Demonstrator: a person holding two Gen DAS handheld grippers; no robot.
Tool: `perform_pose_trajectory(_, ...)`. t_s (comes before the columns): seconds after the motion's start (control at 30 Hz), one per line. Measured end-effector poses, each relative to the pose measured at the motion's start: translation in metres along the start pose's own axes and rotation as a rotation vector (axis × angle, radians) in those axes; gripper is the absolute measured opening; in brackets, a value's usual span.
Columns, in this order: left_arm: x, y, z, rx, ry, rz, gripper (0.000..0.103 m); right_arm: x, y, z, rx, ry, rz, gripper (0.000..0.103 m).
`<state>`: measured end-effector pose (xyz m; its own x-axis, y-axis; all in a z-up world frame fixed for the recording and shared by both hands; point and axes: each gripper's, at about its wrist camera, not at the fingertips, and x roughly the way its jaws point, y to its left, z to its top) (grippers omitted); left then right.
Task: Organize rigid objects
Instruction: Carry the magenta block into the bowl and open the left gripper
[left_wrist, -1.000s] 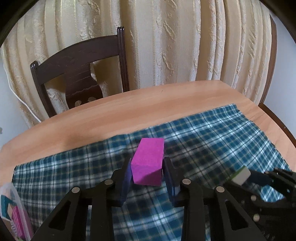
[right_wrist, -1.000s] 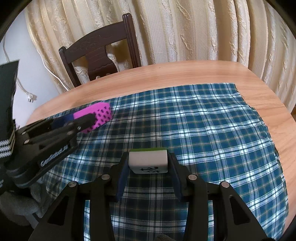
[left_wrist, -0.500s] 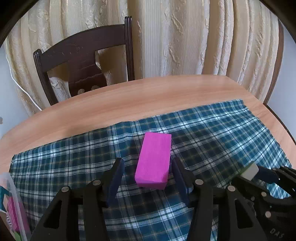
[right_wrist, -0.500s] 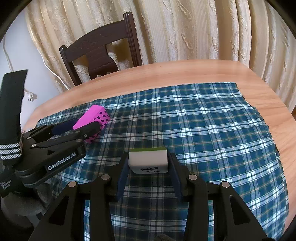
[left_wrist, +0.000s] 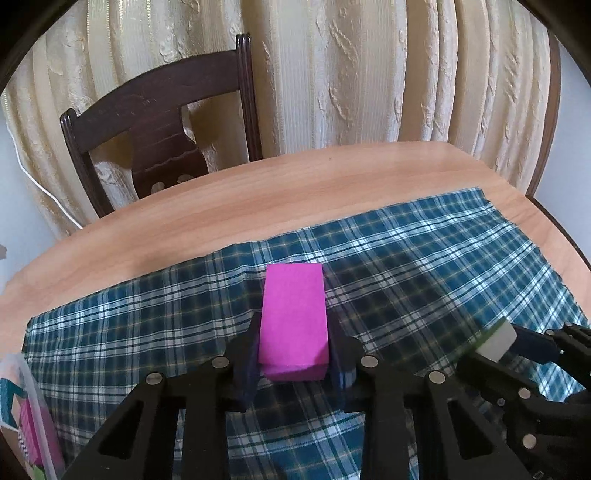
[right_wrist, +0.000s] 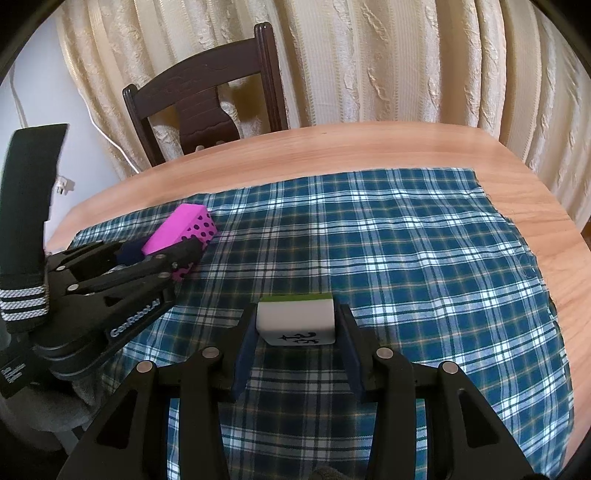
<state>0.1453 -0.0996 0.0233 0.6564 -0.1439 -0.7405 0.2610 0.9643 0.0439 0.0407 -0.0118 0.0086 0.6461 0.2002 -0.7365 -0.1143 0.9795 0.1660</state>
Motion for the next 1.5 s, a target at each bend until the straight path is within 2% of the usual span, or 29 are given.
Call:
perform_pose_trajectory(0.27,-0.033,0.006,-0.006,-0.011,-0.071,0.014,0.033,-0.001,0.0,0.001,0.005,0.0,0.008,0.043)
perform_pose_trajectory(0.53,-0.068,0.034,-0.022,-0.073,-0.123,0.046,0.033,-0.002,0.003,0.002,0.013,-0.01,0.011,0.043)
perform_pose_trajectory(1.1,-0.121,0.111,-0.063,-0.23,-0.226,0.228,0.033,-0.006,-0.001,0.001,0.019,-0.017,0.009,0.043)
perform_pose_trajectory(1.33,-0.133,0.145,-0.079,-0.297,-0.243,0.306,0.033,-0.007,0.0,0.0,0.03,-0.015,0.009,0.043)
perform_pose_trajectory(1.5,-0.138,0.166,-0.088,-0.348,-0.244,0.334,0.033,-0.005,-0.001,0.0,0.034,-0.014,0.01,0.043)
